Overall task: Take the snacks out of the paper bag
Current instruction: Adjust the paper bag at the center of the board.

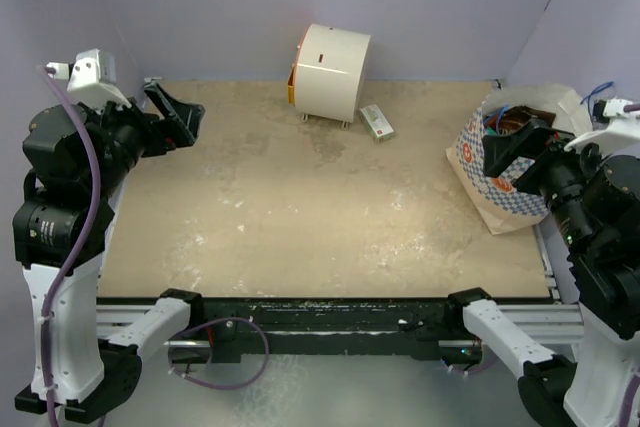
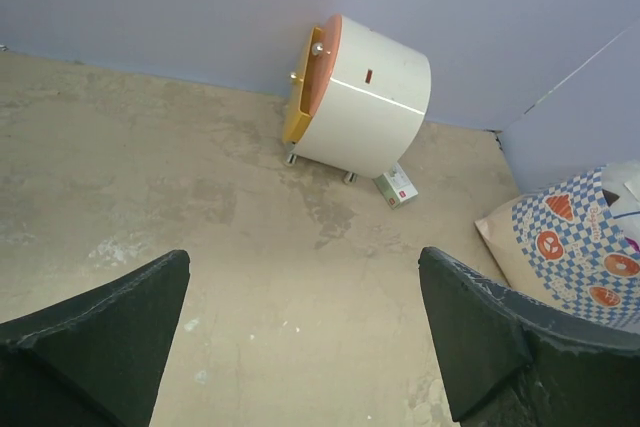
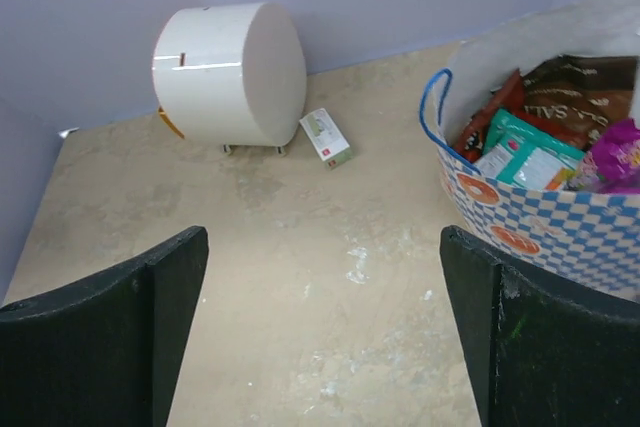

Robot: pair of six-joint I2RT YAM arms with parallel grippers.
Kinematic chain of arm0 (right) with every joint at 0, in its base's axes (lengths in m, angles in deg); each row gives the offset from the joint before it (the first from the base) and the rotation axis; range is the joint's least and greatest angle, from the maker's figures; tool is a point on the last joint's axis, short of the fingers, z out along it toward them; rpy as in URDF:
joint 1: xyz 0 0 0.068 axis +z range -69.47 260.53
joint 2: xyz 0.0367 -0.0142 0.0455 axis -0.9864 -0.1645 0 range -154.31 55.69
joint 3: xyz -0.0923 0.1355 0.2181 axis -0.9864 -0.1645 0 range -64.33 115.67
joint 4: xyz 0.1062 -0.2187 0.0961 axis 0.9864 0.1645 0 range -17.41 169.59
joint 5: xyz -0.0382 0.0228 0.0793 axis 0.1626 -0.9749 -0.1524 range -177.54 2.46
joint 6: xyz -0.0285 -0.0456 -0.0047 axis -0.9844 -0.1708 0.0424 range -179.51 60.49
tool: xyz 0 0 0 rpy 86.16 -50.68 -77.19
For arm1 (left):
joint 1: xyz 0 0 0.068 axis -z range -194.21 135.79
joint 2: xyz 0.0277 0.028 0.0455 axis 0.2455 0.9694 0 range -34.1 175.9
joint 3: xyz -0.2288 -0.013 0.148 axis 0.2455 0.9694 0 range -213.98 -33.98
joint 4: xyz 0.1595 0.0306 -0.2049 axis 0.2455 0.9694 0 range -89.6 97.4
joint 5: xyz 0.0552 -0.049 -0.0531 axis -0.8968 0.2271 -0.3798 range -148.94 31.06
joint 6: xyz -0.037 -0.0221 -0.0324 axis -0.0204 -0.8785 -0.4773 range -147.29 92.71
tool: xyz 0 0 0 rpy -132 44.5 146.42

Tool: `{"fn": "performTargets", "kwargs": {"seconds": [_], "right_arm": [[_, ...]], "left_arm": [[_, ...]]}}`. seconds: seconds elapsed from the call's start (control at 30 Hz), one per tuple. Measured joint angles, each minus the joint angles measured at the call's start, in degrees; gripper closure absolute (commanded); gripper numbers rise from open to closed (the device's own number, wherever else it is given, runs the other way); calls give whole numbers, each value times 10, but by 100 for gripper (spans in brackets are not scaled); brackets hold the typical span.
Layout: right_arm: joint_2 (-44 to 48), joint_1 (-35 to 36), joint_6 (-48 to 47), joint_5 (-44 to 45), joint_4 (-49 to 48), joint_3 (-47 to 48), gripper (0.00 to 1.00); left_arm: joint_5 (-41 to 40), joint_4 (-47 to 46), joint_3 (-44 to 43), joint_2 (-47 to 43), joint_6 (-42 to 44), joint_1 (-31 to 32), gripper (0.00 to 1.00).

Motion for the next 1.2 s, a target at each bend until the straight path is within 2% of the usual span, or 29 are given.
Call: {"fn": "performTargets", "kwargs": {"seconds": [0.33, 0.73, 1.2], "right_arm": [[5, -30, 28, 60, 61, 9, 1], [-40, -42, 92, 134, 130, 36, 1], [-119, -43, 15, 126, 63, -6, 0]], "left_arm": [[4, 0, 43, -37, 7, -19, 1], [7, 5, 58, -42, 13, -28, 1], [27, 18, 66, -28, 23, -27, 1]]}}
